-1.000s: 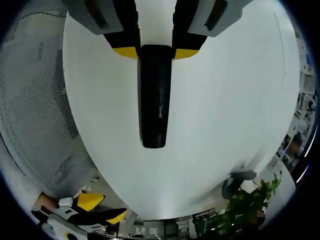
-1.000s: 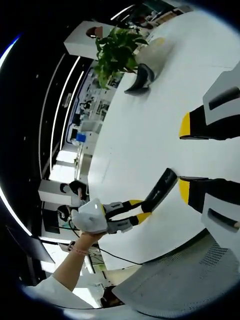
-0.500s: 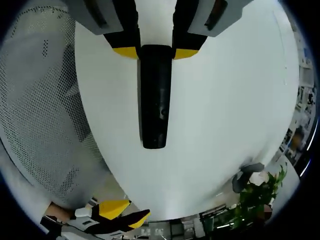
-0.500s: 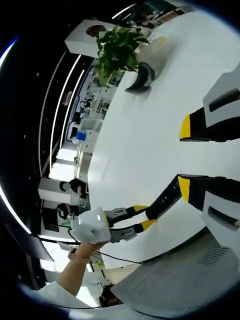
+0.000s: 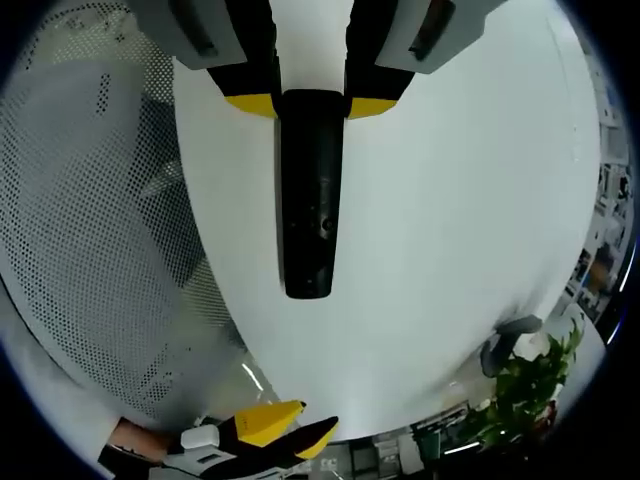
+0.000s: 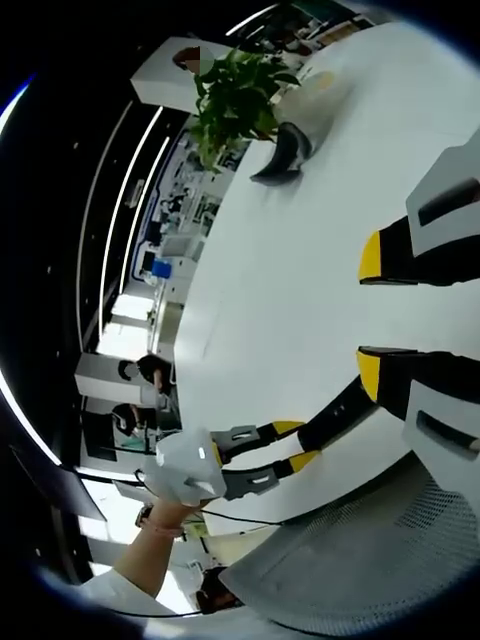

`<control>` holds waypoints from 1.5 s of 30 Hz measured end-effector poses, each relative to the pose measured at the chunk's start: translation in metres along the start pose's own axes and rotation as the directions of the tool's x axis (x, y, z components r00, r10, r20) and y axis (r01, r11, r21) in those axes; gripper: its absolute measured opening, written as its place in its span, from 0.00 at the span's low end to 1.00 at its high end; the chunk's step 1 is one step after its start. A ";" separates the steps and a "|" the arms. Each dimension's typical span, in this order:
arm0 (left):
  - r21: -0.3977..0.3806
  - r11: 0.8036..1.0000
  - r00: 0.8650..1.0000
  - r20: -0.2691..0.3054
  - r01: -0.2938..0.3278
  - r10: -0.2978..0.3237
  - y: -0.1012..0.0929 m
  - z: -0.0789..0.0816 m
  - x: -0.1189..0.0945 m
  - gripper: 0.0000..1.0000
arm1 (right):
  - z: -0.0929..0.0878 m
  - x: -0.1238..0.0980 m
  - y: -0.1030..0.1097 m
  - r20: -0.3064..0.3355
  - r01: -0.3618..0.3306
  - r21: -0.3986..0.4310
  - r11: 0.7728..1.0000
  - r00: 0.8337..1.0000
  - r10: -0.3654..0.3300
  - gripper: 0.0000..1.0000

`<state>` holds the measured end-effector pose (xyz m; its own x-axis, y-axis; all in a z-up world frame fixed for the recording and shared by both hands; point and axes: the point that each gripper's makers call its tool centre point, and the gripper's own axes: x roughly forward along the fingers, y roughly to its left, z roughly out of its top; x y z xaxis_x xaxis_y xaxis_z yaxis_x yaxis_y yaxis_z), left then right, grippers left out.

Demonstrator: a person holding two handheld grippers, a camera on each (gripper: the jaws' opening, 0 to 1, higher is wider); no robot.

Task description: Press the specified remote control buttons in sequence, fully releasing each button before pressing the next.

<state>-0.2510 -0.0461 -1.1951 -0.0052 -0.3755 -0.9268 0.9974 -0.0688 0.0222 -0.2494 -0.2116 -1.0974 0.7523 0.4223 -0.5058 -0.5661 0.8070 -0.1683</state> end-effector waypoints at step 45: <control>-0.079 0.997 0.997 0.070 -0.016 0.021 -0.011 0.003 0.001 0.24 | -0.050 0.032 0.057 -0.393 -0.526 -0.060 0.849 0.794 0.464 0.00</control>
<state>-0.2623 -0.0485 -1.1949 0.0111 -0.4405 -0.8977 0.9999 0.0103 0.0073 -0.2744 -0.1727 -1.1650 0.2021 0.5469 -0.8124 -0.8961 0.4379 0.0719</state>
